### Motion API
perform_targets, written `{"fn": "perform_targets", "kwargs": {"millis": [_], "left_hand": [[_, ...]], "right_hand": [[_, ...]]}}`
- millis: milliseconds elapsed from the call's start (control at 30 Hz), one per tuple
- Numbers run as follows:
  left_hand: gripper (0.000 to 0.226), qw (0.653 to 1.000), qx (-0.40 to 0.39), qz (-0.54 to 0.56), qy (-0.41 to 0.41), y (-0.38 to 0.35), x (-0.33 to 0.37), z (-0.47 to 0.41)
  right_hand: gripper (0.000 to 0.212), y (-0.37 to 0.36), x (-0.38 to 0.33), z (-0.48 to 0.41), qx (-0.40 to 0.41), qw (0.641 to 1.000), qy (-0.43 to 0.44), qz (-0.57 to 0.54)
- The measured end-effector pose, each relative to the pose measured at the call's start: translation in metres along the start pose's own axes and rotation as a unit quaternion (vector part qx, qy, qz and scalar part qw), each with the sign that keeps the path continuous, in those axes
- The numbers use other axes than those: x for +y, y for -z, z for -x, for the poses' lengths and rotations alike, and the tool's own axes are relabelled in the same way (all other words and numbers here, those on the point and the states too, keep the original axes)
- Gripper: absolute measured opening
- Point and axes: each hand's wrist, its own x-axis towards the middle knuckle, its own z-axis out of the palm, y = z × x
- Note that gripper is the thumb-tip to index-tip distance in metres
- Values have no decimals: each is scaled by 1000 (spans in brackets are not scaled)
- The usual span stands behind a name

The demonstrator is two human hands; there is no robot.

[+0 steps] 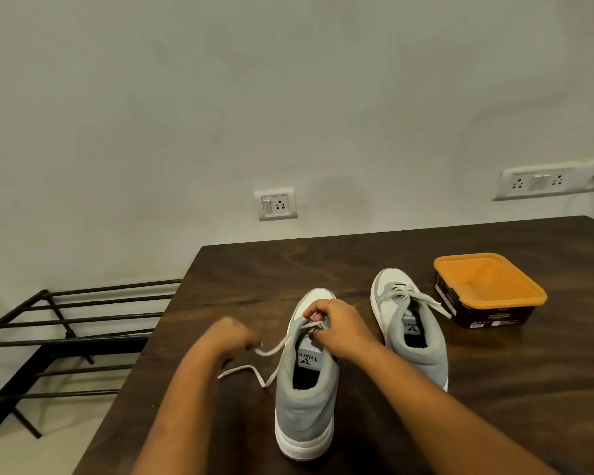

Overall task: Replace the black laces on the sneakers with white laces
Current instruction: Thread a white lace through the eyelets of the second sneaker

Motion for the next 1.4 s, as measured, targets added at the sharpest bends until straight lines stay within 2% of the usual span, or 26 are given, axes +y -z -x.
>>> {"fn": "perform_targets", "kwargs": {"millis": [67,133,200,300,367,433,533,667,867,933,1000,1067,1133,1267,1333,1400], "left_hand": [[9,983,-137,-119,38,-6,-6,0],[16,973,-173,-145,38,-14,-8,-2],[26,977,-147,-154,12,-22,-3,-6],[49,986,-126,-107,-22,-34,2,-13],[55,984,-109,-123,-62,-40,1,-19],[40,982,-72,-141,-105,-40,1,-21],[15,989,-58,-48,-131,-38,2,-22],[25,988,-79,30,-128,-38,5,-18],[24,986,-118,30,-117,-36,10,-8],[25,989,-83,53,-113,-34,13,-5],[24,984,-15,122,-130,-31,20,-1],[17,961,40,230,-147,-26,31,5],[11,946,74,269,-166,-23,40,12],[29,967,168,53,-186,-22,38,7],[32,967,184,22,-175,-16,39,8],[34,973,164,-23,-161,-8,37,11]], "right_hand": [[33,2,0,-1,-1,1000,-5,0],[34,4,1,-1,1,1000,-12,2],[35,6,1,1,2,1000,-19,-4],[34,9,0,2,-4,1000,-20,-3],[34,11,-1,2,-15,1000,-18,-6],[35,15,-2,2,-24,1000,-14,-8],[37,21,-3,3,-31,999,-9,-8],[37,30,-3,4,-47,999,1,-20],[35,32,-1,5,-39,999,9,-14],[31,30,-1,5,-28,999,24,-17],[24,28,-3,5,-11,999,43,-29],[18,27,-7,6,-3,997,60,-40],[14,24,-13,7,-9,995,79,-55],[15,19,-19,10,-38,991,94,-84],[16,17,-20,11,-52,990,91,-92],[15,16,-20,12,-60,990,89,-95]]}}
